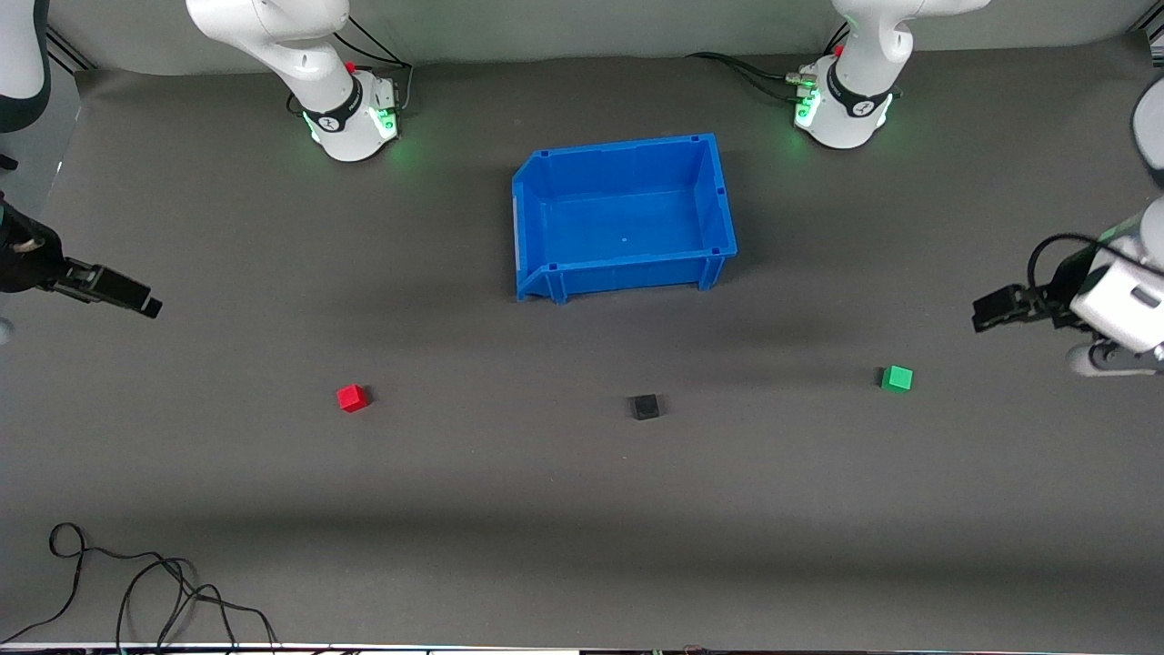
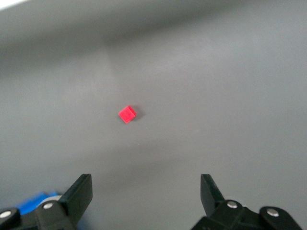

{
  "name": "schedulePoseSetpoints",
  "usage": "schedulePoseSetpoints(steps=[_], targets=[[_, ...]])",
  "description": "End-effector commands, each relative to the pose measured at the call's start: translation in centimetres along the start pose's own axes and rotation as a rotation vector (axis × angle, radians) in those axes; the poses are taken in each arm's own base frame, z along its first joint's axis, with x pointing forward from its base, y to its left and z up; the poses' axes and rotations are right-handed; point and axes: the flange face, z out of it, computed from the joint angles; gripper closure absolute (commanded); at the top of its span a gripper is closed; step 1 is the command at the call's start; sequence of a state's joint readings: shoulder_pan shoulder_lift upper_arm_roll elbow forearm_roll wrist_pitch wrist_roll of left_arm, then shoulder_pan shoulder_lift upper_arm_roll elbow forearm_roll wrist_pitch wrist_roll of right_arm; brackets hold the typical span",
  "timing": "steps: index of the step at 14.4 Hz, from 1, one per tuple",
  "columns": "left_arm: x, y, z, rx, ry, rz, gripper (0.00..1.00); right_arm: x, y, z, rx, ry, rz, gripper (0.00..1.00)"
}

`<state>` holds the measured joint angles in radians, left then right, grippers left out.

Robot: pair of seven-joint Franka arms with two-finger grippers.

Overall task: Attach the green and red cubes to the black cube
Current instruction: 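Reach the right gripper toward the red cube while the left gripper reaches the green cube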

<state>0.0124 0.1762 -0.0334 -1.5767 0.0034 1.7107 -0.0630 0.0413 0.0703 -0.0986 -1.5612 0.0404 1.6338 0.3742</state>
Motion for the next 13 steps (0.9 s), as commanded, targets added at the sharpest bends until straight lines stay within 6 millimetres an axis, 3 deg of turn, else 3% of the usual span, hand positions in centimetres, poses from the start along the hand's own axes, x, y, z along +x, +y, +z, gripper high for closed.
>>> schedulePoseSetpoints(steps=[1,3,5,8,11,13], targets=[[1.3,-1.8,2.4,0.003,-0.014,-0.012,0.0,2.1,-1.6,0.2,0.014,0.005,0.324,0.0],[2.8,-3.2,5.7,-0.005,-0.033,-0.035,0.01,2.3,-3.4,1.3,0.024,-0.02,0.524,0.0],[3.9,-2.8,8.8,-0.013,-0.038,-0.031,0.01,3.2,-4.2,4.2,0.043,-0.104,0.678,0.0],[5.3,-2.7,15.0,-0.007,-0.082,-0.022,0.0,4.7,-5.5,10.8,-0.008,-0.18,0.71,0.0],[6.4,-2.3,20.3,-0.01,-0.1,0.0,0.02,5.9,-6.7,18.8,-0.032,-0.234,0.709,0.0],[6.6,-2.2,22.9,-0.012,-0.126,0.012,0.12,5.8,-8.3,24.4,-0.049,-0.231,0.69,0.0]])
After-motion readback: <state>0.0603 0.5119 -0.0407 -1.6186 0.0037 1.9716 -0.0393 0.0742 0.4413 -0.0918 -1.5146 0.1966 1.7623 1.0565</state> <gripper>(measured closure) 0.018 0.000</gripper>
